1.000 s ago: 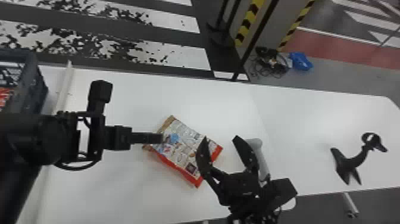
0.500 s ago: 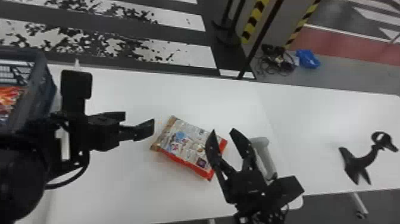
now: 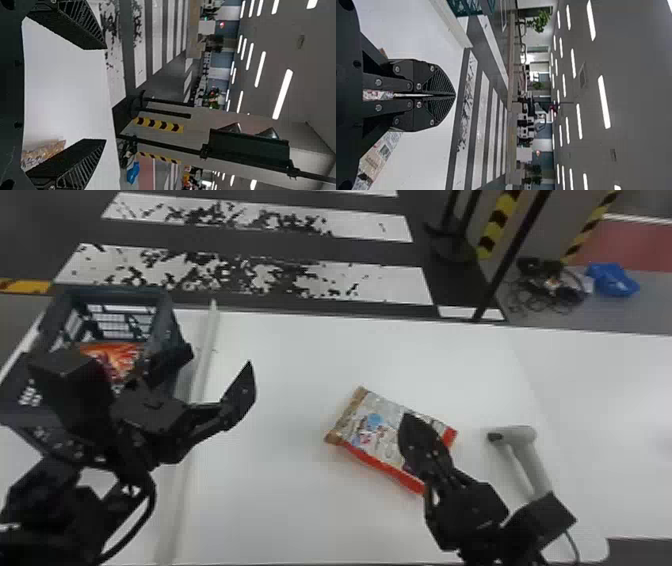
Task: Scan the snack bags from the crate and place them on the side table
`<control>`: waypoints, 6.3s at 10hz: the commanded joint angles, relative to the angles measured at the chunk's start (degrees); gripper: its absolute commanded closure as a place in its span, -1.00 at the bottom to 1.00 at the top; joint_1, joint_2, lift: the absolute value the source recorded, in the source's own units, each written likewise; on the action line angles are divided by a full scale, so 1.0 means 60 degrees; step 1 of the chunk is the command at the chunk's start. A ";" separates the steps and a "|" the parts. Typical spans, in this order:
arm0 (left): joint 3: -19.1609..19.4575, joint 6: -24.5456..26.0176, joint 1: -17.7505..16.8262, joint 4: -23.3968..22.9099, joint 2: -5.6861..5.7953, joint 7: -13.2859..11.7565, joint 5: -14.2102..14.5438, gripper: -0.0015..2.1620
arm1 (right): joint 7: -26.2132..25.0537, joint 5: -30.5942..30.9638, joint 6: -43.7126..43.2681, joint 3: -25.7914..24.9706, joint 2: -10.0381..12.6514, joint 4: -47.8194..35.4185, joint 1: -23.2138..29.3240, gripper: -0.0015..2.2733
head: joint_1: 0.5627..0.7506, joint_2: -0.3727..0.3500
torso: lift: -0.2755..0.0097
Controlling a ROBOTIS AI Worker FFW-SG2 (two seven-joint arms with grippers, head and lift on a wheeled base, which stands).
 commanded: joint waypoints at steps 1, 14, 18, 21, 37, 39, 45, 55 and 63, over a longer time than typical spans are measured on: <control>0.0647 -0.1476 0.0576 -0.0081 -0.0025 0.0196 -0.0053 -0.97 | 0.0482 0.0221 -0.0062 0.0089 0.0000 0.0147 -0.0182 0.94 | 0.41 -0.08 | 0.27; 0.2405 -0.3410 0.1499 0.0666 -0.0025 0.0415 0.1089 -0.90 | 0.1449 0.3239 0.4508 0.1568 -0.0030 0.2271 -0.3287 0.94 | 0.41 0.89 | 0.27; 0.2302 -0.3234 0.1484 0.0798 -0.0025 0.0269 0.1500 -0.88 | 0.1024 0.3444 0.4948 0.1642 -0.0015 0.2696 -0.3800 0.94 | 0.41 0.81 | 0.27; 0.2244 -0.3088 0.1499 0.0798 -0.0025 0.0181 0.1558 -0.88 | 0.0819 0.3444 0.5416 0.1671 0.0014 0.2725 -0.4151 0.94 | 0.41 0.74 | 0.27; 0.2244 -0.2795 0.1484 0.0945 -0.0025 0.0108 0.1749 -0.87 | -0.0279 0.3678 0.6119 0.1319 0.0249 0.4204 -0.5821 0.94 | 0.41 0.51 | 0.27; 0.2244 -0.2795 0.1484 0.0974 -0.0025 0.0108 0.1749 -0.87 | -0.0250 0.3678 0.6119 0.1217 0.0234 0.4234 -0.5821 0.94 | 0.41 0.49 | 0.27; 0.2244 -0.2824 0.1469 0.0959 -0.0025 0.0049 0.1792 -0.87 | 0.0116 0.2756 0.5944 0.1143 0.0205 0.2241 -0.4723 0.72 | 0.41 0.46 | 0.27; -0.0071 -0.2472 0.1367 0.0622 0.0059 0.3286 -0.0375 -0.86 | 0.0336 0.0324 0.6442 -0.2650 0.0029 -0.0776 -0.2393 -0.93 | 0.41 -0.05 | 0.27; -0.0349 -0.2062 0.1367 0.0725 0.0117 0.3360 -0.0434 -0.86 | 0.0541 0.0544 0.5621 -0.3676 -0.1289 0.2461 -0.3053 -0.91 | 0.41 -0.77 | 0.27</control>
